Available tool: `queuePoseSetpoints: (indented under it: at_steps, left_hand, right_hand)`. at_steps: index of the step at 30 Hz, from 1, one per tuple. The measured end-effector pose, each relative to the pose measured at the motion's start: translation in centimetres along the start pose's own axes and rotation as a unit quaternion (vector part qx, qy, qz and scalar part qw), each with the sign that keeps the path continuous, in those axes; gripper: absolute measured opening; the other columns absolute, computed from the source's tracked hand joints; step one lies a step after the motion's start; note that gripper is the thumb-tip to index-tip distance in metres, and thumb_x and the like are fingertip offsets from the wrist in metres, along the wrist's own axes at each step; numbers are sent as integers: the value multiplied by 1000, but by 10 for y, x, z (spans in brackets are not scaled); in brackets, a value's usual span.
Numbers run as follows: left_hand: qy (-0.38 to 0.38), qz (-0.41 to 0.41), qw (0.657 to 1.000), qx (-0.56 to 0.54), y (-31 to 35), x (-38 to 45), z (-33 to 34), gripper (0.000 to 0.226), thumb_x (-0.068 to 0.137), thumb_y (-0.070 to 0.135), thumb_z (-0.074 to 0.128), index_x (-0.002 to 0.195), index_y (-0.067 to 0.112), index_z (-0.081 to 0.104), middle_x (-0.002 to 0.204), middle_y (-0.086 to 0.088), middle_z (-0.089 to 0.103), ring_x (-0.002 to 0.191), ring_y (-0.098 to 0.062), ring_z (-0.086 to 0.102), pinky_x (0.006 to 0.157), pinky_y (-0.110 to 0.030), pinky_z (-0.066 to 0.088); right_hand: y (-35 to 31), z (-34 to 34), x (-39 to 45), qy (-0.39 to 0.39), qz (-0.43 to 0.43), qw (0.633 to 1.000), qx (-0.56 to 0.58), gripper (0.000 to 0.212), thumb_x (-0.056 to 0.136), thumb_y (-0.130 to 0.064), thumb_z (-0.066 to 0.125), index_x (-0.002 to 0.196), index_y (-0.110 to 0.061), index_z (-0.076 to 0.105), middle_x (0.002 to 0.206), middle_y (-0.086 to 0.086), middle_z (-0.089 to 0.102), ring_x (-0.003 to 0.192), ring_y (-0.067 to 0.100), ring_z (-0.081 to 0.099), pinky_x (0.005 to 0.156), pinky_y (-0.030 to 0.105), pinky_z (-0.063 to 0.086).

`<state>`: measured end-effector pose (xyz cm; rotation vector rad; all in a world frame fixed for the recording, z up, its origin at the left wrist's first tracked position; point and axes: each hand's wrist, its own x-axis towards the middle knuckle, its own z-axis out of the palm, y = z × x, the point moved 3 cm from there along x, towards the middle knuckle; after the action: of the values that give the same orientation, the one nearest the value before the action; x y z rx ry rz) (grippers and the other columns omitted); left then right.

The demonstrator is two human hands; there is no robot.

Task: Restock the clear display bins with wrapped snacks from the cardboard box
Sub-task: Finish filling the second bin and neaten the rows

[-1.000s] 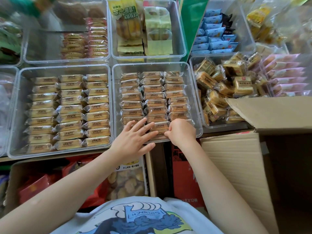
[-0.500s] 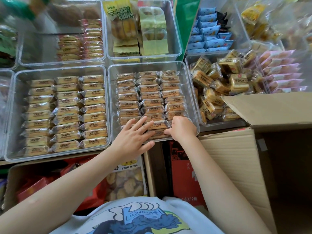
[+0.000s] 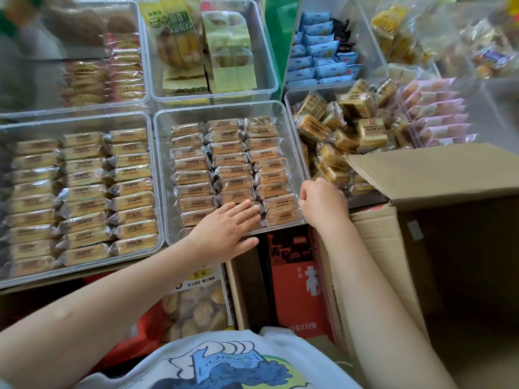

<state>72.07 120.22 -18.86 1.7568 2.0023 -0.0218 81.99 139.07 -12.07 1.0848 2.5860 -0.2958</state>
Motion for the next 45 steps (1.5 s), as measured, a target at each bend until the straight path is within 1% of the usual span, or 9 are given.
queuePoseSetpoints:
  at_steps: [3,8,14,19,26,31,34,38,45]
  left_hand:
    - [22,-10,1000,9,2,0,-3,86,92,67,-2,159,21,28,167,1,20,156,-17,6,126,-37,5]
    - [107,14,994,17,19,5,-4,68,101,62,21,152,23,44,158,-9,39,146,-29,35,114,-48,38]
    - [50,-35,998,-18,18,11,-11,75,94,70,1,149,41,43,169,4,11,156,-22,2,121,-48,19]
    - [32,-41,998,-26,18,13,-16,79,89,72,-5,151,46,38,169,5,-1,155,-21,-12,123,-48,6]
    - [42,-3,999,10,19,18,-16,76,96,66,1,150,37,45,168,6,15,156,-21,-6,123,-49,6]
    - [77,16,996,38,16,19,-8,66,101,62,15,140,29,57,161,0,35,155,-24,12,121,-54,18]
    - [71,21,996,49,15,19,-5,65,101,63,16,144,29,52,163,-1,32,155,-25,9,122,-55,15]
    - [43,16,998,46,14,21,-7,71,98,67,3,158,37,24,167,4,13,155,-22,-7,124,-51,2]
    - [54,19,998,31,17,25,-7,72,99,66,6,155,32,36,167,3,16,155,-22,-7,125,-51,3]
  right_hand:
    - [4,1,2,-13,-14,1000,-8,12,90,-33,71,96,-23,66,123,7,47,121,27,45,105,45,38]
    - [5,10,1,-30,-41,996,-74,27,84,-51,73,101,-30,72,135,6,41,132,28,32,108,48,33]
    - [1,15,10,-78,-23,994,-66,24,84,-50,73,98,-30,72,139,8,42,135,31,32,110,50,32]
    - [10,18,8,-29,-28,999,-35,14,87,-42,73,92,-29,74,136,4,41,131,29,32,111,49,30]
    - [11,24,5,20,-39,999,13,22,88,-29,73,98,-21,56,132,8,40,129,30,36,107,47,32]
    - [15,19,10,47,-38,996,65,19,95,-35,63,110,-25,68,148,9,36,139,29,31,110,47,29]
    - [6,21,13,51,-43,998,4,18,95,-37,63,107,-25,69,150,9,36,140,30,28,107,48,30]
    - [1,22,20,46,-38,998,-2,14,95,-34,65,100,-23,71,146,8,37,141,28,23,107,46,32]
    - [6,25,12,109,-32,993,16,10,90,-26,71,89,-16,73,140,10,45,142,32,29,105,48,37]
